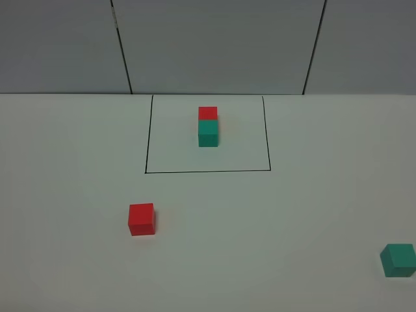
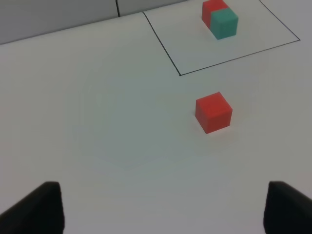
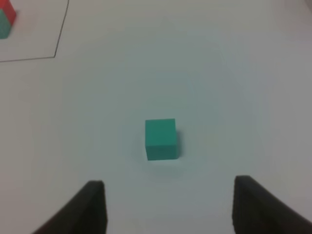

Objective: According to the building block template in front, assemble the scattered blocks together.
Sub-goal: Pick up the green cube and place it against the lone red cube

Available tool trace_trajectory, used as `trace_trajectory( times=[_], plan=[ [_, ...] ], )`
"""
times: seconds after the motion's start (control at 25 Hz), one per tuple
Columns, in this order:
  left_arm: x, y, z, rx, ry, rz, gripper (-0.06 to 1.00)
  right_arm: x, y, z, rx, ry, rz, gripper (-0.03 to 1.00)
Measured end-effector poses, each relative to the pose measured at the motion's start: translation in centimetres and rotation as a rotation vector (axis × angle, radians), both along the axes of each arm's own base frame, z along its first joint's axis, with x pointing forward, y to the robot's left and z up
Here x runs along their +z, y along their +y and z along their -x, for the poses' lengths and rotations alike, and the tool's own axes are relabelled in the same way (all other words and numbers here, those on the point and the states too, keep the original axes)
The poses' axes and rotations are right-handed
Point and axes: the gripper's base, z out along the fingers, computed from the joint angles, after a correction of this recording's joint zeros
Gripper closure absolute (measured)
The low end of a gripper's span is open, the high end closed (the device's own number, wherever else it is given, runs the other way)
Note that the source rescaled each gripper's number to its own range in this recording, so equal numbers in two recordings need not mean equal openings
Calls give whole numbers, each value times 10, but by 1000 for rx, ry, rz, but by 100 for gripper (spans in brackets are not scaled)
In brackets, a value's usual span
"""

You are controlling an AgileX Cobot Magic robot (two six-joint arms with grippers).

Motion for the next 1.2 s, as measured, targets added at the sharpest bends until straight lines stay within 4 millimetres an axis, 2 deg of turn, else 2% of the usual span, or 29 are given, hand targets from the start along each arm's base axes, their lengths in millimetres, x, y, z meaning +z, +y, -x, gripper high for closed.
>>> trace_trajectory(
  times=[0.96, 1.2],
  plan=[
    [-14, 2, 40, 85, 28, 41, 12, 0, 0, 0, 0, 0, 0, 58],
    [-17, 2, 41, 109, 64, 71, 12, 0, 0, 0, 0, 0, 0, 58]
  ],
)
